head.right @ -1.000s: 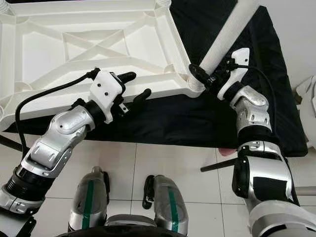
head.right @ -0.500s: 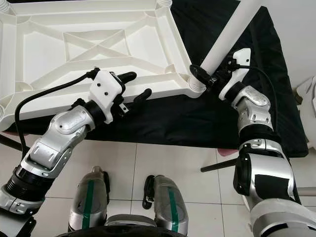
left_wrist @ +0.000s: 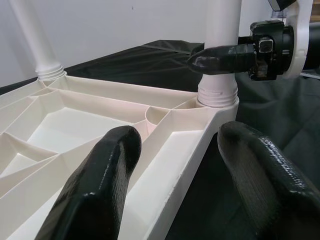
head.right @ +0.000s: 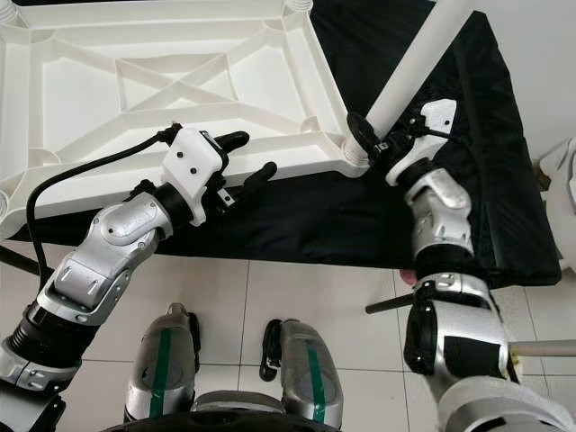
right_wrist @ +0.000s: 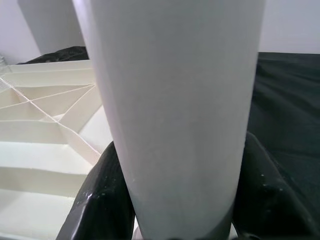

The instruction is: Building children table

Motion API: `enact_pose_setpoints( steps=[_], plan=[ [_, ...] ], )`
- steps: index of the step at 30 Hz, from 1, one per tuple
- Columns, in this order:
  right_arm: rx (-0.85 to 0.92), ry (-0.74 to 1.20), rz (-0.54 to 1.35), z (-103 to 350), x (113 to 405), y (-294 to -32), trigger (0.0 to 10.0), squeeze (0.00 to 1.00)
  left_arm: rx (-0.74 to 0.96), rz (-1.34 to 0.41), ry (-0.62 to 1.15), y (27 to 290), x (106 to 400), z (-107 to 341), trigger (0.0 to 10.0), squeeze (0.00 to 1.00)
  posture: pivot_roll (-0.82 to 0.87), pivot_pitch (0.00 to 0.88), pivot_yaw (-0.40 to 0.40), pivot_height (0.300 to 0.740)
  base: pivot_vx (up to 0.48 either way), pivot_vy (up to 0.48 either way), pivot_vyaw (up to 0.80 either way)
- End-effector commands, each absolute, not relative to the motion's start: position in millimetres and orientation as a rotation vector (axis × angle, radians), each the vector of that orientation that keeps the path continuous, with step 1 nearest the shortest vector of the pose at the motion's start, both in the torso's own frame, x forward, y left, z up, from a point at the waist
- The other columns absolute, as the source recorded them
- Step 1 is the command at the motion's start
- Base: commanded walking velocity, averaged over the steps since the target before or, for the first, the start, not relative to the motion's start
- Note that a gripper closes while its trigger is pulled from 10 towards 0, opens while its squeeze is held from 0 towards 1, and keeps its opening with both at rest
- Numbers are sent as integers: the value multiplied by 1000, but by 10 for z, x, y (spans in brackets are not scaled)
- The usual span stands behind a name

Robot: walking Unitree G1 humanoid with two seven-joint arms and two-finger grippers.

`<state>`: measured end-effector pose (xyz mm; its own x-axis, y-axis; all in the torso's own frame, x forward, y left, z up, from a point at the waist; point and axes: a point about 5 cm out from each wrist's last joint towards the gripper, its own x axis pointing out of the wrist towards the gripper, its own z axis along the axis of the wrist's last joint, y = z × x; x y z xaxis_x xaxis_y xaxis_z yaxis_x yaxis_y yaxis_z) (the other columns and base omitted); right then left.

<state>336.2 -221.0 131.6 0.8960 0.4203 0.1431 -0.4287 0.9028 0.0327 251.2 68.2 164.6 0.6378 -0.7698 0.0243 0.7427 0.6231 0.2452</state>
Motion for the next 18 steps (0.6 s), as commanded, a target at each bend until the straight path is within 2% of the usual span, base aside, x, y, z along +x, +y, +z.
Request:
enact_pose_setpoints(
  steps=[1, 9, 11, 14, 17, 18],
  plan=[
    [118, -129, 363, 1260, 3342, -2236, 0, 0, 225, -951, -126, 633, 2462, 1640, 10000, 0, 109, 73, -93, 740, 0, 0, 0],
    [142, -175, 257, 1295, 3332, -2151, 0, 0, 225, -953, -127, 632, 2463, 1641, 10000, 0, 106, 73, -95, 740, 0, 0, 0],
    [186, -230, 143, 1354, 3306, -2054, 0, 0, 222, -954, -127, 624, 2462, 1640, 10000, 0, 105, 73, -97, 740, 0, 0, 0],
    [203, -251, 90, 1377, 3293, -2005, 0, 0, 221, -955, -128, 620, 2464, 1641, 10000, 0, 106, 73, -97, 740, 0, 0, 0],
    [205, -248, -156, 1413, 3244, -1907, 0, 0, 221, -954, -128, 621, 2467, 1642, 10000, 0, 105, 72, -97, 740, 0, 0, 0],
    [205, -248, -156, 1413, 3244, -1907, 0, 0, 221, -954, -128, 621, 2467, 1642, 10000, 0, 105, 72, -97, 740, 0, 0, 0]
  ],
)
